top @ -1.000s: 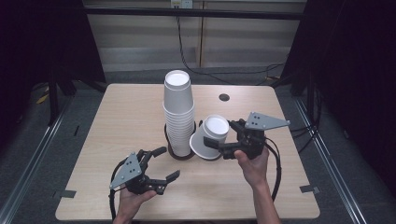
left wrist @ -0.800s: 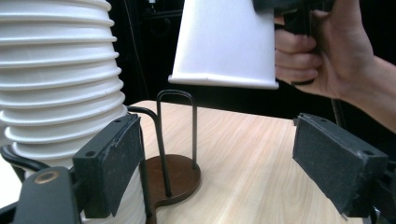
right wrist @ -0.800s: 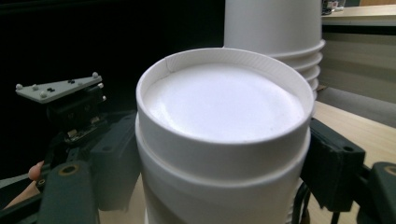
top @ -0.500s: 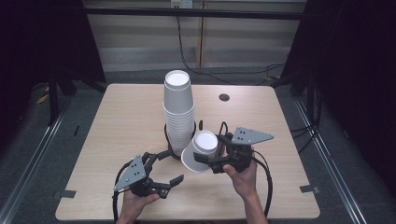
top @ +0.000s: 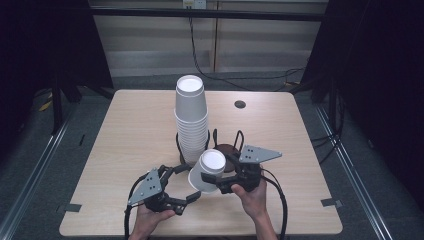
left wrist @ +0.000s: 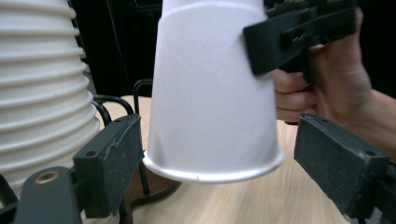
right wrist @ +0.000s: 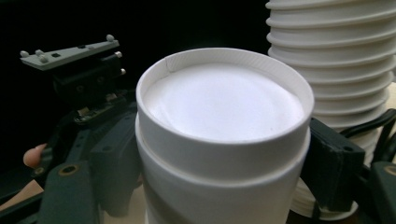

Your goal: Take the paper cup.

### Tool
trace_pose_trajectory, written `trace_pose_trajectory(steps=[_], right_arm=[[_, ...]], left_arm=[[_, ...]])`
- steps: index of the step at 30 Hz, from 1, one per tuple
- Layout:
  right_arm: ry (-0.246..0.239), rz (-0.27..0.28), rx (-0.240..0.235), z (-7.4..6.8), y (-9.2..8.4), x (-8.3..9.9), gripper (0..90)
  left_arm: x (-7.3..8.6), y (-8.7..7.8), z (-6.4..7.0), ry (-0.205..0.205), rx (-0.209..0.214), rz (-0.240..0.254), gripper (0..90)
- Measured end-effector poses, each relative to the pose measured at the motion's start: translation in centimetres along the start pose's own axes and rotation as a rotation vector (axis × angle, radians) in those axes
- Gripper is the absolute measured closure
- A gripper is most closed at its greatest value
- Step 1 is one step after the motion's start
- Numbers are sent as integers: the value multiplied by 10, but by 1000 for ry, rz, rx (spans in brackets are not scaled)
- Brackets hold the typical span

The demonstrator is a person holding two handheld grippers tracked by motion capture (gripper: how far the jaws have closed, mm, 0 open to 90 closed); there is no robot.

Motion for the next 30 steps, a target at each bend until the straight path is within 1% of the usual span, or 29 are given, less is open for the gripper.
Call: trace_pose_trajectory(steps=[3,5,7,8,10,13,15,16,21,23,24,25,26,30], right_arm=[[14,0,-14,-1,4,4,227],[18,-4,-23,-2,7,7,227],[21,-2,-36,-3,9,9,227],[25,-3,-40,-3,10,10,227],[29,-6,-48,-4,13,11,227],[38,-4,-57,-5,16,13,227],[35,-2,-63,-6,18,13,227],[32,-3,-63,-7,20,13,227],[40,0,-76,-8,23,13,227],[39,-2,-79,-9,24,14,227],[38,-5,-81,-9,25,15,228],[34,-6,-83,-10,25,15,228],[33,-6,-79,-10,26,16,227],[40,-2,-83,-10,25,16,226]], left_arm=[[1,1,1,4,17,-3,154],[2,2,0,6,16,-5,150],[3,3,0,-4,10,-2,150],[4,4,-1,-9,15,-2,150],[6,5,-1,-18,11,-3,148],[9,7,-2,-23,13,-16,120],[12,8,-2,-30,12,-24,110],[13,8,-3,-26,15,-32,105],[16,10,-4,-37,18,-30,83],[17,11,-4,-40,20,-39,70],[17,11,-4,-41,21,-44,69],[18,11,-4,-41,34,-48,78],[18,11,-4,-39,36,-49,111],[17,11,-4,-38,36,-44,123]])
Point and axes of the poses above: each handheld gripper's, and its own axes: y roughly forward along the jaws, x roughly out of its underside, z roughly to its right, the point moved 3 cm from there along y, roughly forward along the jaws, and after that the axes turned 4 degrees about z, right-handed, at the moved point
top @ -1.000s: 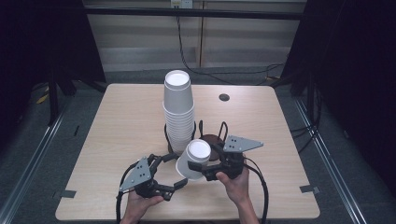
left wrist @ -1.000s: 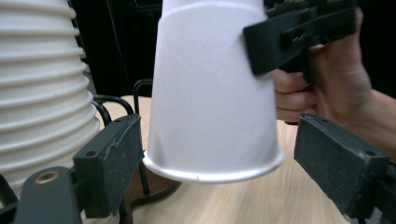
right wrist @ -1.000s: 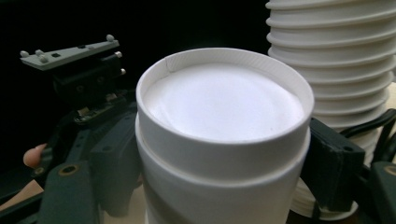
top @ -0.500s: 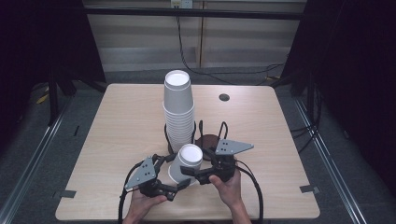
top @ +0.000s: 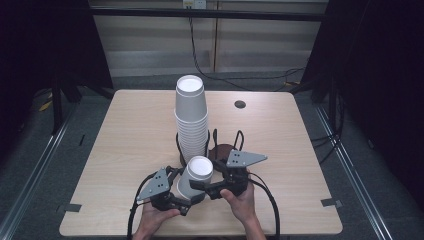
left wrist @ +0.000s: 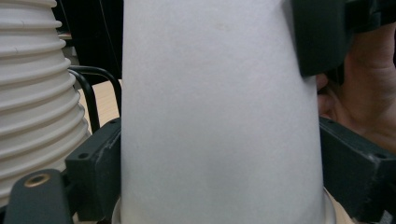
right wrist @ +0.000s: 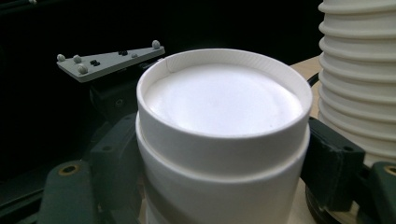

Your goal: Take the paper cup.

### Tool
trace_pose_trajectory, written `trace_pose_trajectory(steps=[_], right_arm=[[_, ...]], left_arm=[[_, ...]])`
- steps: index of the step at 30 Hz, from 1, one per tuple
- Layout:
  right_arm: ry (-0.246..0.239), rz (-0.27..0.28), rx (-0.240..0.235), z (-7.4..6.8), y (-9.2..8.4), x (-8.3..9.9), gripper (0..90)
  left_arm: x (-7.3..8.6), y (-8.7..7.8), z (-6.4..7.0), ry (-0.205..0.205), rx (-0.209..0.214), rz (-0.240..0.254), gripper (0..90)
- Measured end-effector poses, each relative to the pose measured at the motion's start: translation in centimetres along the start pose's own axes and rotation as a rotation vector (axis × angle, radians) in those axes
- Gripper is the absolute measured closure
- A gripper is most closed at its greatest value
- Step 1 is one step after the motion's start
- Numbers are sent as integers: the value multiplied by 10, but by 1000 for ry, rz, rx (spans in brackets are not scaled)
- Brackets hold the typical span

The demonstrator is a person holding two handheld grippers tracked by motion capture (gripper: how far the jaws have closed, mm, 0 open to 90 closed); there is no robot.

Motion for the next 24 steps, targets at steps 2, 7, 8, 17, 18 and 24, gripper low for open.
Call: trace_pose_trajectory(steps=[2,7,8,17,18,24], right_arm=[[-3,-1,1,0,0,0,222],[-22,-11,1,-1,0,0,204],[-20,-8,3,-1,1,0,202],[-19,0,-2,1,-1,-1,128],[-15,2,-4,1,-2,-1,128],[-11,9,7,3,-10,-3,128]], left_arm=[[0,0,0,2,3,-4,134],[-1,-1,-1,0,11,-17,158],[-1,-1,-1,-5,9,-19,162],[-3,-2,-5,-1,12,-61,176],[-4,-2,-6,-1,8,-69,177],[-6,-3,-10,1,8,-120,182]])
Point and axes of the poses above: each handheld gripper's, and its own axes: y roughly forward along the jaws, x roughly out of its underside, z roughly to its right, the point moved 3 cm from there along y, roughly forward along the jaws, and after that the axes turned 4 degrees about z, right-handed, at the moved point
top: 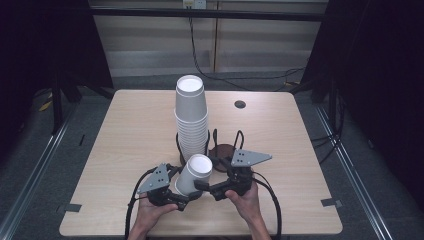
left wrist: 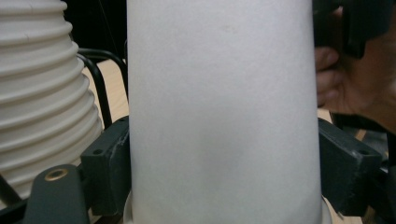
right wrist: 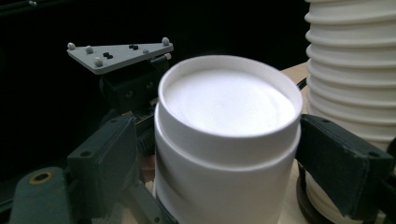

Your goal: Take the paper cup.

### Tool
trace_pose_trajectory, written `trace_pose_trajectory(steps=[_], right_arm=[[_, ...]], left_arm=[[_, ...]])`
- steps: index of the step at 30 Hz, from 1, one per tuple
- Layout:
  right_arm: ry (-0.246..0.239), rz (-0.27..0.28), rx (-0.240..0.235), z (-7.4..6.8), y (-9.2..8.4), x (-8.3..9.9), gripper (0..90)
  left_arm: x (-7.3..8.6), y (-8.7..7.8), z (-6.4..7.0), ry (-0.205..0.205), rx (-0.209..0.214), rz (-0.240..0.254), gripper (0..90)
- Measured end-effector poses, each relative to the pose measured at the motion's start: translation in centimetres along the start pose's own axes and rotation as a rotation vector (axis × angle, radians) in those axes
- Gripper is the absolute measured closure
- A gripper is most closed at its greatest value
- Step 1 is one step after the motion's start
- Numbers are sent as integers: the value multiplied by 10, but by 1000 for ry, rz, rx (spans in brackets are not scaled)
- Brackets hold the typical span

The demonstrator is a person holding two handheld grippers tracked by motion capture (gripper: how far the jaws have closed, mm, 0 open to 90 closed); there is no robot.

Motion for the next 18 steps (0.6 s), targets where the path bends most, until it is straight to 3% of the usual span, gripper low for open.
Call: trace_pose_trajectory(steps=[12,18], right_arm=[[-16,-42,-3,1,-11,4,129],[-36,-94,15,2,-14,5,129]], left_arm=[[-3,-5,-5,25,-1,-72,179],[-1,-4,-7,37,0,-126,177]])
Point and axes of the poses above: each handheld gripper's, and its own axes: y roughly forward along the jaws, x roughly out of its underside, z roughly to its right, the point moved 3 cm from there along y, roughly forward along the jaws, and after that the axes turned 4 degrees about z, right-handed, at the moved point
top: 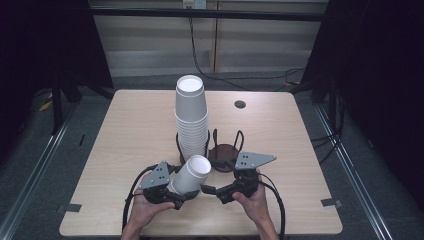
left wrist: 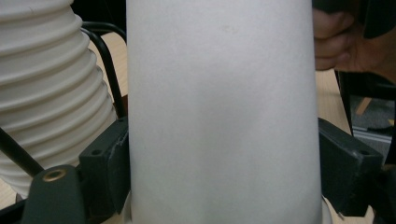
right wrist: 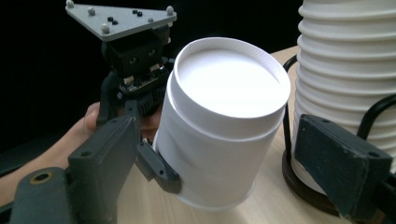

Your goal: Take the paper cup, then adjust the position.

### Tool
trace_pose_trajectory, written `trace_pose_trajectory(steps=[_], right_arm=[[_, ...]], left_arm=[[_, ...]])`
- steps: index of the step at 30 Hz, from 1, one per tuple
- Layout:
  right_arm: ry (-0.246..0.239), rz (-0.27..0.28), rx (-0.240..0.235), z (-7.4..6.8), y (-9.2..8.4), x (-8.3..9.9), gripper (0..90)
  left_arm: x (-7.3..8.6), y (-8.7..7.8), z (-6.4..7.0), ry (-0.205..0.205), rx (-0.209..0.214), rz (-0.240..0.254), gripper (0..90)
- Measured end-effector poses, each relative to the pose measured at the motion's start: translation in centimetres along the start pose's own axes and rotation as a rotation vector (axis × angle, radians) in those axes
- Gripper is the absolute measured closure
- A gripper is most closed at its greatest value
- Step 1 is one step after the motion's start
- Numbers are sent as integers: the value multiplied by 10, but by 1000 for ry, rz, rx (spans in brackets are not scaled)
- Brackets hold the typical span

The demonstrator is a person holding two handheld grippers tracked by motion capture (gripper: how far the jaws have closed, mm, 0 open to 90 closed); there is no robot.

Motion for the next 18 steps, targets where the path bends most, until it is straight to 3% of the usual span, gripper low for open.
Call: trace_pose_trajectory(steps=[14,18], right_arm=[[-22,-128,-28,4,-4,3,130],[-17,-170,-25,5,-1,4,130]], left_arm=[[-2,-1,-2,76,14,-138,174],[-1,0,-2,71,16,-147,174]])
Point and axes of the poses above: each handheld gripper's, and its own axes: y roughly forward along the jaws, x roughly out of its underside, z roughly to its right, the point moved 3 cm from there along y, roughly forward along the jaws, and after that the axes turned 4 degrees about z, right-handed, at the moved point
